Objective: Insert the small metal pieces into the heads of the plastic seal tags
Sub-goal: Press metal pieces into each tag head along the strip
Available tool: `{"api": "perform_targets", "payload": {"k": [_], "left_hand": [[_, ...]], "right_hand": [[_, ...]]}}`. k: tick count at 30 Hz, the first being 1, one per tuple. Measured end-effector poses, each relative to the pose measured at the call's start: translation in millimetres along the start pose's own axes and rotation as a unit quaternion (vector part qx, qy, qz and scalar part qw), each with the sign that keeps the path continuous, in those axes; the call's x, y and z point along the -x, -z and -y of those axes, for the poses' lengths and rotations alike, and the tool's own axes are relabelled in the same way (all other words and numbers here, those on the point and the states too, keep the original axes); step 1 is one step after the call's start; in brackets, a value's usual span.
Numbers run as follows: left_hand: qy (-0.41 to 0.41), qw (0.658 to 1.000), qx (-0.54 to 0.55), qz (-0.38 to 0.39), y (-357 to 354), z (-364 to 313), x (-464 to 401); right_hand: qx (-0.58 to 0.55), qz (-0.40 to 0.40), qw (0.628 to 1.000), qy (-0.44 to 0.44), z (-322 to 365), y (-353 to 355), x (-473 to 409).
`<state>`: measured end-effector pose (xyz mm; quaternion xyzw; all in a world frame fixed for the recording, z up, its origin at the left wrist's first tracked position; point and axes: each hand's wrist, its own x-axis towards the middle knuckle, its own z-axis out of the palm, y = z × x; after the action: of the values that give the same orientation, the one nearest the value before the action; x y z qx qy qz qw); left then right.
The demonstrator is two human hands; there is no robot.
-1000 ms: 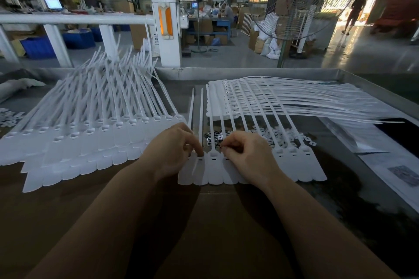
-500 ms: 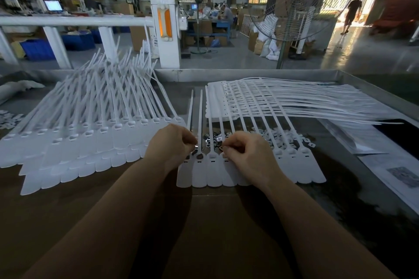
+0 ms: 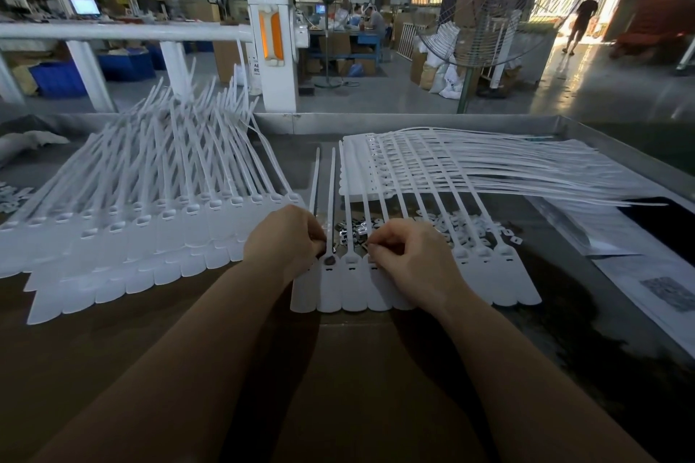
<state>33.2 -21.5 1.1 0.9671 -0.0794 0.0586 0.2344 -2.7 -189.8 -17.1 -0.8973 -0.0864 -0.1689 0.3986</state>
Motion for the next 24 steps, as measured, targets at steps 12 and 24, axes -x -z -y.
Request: {"api": "perform_targets", "payload": {"k": [12,24], "left_hand": [[-0.061,0.993,0.097,-0.005,9.9,-4.6,4.8],[-0.107,0.989,0.021,0.101,6.3,-19.8,1.2]], "right_hand": [[-0.014,0.004,1.000,-0.009,-0.3,0.3,-0.8],[-0.024,0.003,1.000,-0.003,0.6,1.9,0.2]]}}
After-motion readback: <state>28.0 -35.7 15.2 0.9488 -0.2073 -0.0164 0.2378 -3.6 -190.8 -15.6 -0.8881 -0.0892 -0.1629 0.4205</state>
